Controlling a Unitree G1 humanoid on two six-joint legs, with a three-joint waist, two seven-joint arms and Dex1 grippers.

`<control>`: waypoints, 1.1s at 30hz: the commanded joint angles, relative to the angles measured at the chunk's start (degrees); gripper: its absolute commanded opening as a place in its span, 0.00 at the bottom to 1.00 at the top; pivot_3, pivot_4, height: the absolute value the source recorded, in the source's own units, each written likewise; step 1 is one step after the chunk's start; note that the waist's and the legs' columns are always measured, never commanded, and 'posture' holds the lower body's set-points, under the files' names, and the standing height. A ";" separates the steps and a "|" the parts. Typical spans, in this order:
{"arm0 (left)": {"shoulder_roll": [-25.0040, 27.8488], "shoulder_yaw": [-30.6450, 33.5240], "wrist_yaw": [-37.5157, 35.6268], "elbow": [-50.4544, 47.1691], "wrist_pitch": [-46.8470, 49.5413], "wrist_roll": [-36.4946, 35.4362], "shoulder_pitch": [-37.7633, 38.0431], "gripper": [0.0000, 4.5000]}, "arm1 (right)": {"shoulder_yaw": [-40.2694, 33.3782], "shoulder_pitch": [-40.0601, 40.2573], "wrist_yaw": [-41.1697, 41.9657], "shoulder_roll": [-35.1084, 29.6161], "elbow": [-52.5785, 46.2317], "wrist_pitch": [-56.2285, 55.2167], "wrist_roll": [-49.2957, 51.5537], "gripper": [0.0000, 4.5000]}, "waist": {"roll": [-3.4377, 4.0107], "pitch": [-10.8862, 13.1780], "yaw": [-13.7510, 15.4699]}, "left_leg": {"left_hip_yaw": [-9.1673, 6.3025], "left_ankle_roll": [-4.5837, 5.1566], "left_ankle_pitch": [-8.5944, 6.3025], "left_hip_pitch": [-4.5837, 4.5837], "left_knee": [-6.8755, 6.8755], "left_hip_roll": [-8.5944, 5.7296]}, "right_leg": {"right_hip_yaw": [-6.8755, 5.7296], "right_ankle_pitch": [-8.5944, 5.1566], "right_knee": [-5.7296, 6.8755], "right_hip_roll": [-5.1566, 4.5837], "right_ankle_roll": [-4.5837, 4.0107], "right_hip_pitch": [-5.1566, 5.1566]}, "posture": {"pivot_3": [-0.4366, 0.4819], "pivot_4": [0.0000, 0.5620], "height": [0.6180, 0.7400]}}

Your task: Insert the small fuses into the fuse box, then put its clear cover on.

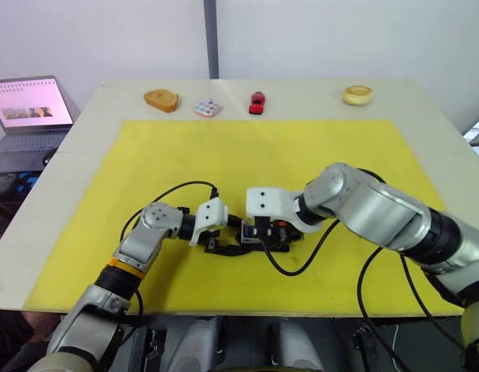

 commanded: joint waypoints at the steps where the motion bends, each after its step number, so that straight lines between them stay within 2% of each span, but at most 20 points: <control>1: -1.06 -1.47 1.13 0.60 0.56 1.83 1.20 0.56 | 2.19 0.29 -0.16 -0.34 -0.64 1.07 0.63 0.37 | 0.00 -0.02 0.02 | 0.00 0.01 0.00 0.00 0.01 0.00 | 0.00 0.00 -0.01 0.00 0.00 0.01 | 0.48 0.27 1.00; 17: -1.50 -1.60 1.39 -0.03 1.02 2.10 2.46 0.56 | 2.24 2.97 -2.19 0.60 -0.05 1.94 0.86 0.37 | -0.08 -0.42 -0.02 | 0.00 0.07 -0.05 0.04 0.00 -0.03 | 0.00 0.00 -0.07 -0.04 -0.01 0.07 | 0.48 0.27 1.00; 33: -2.33 -1.03 1.31 3.20 -0.12 2.47 0.70 0.56 | 3.00 2.06 -1.05 1.47 1.28 1.04 1.21 0.37 | -0.21 -0.75 -0.01 | -0.01 0.07 -0.06 0.05 -0.02 -0.02 | 0.01 -0.01 -0.11 -0.05 -0.02 0.08 | 0.48 0.27 1.00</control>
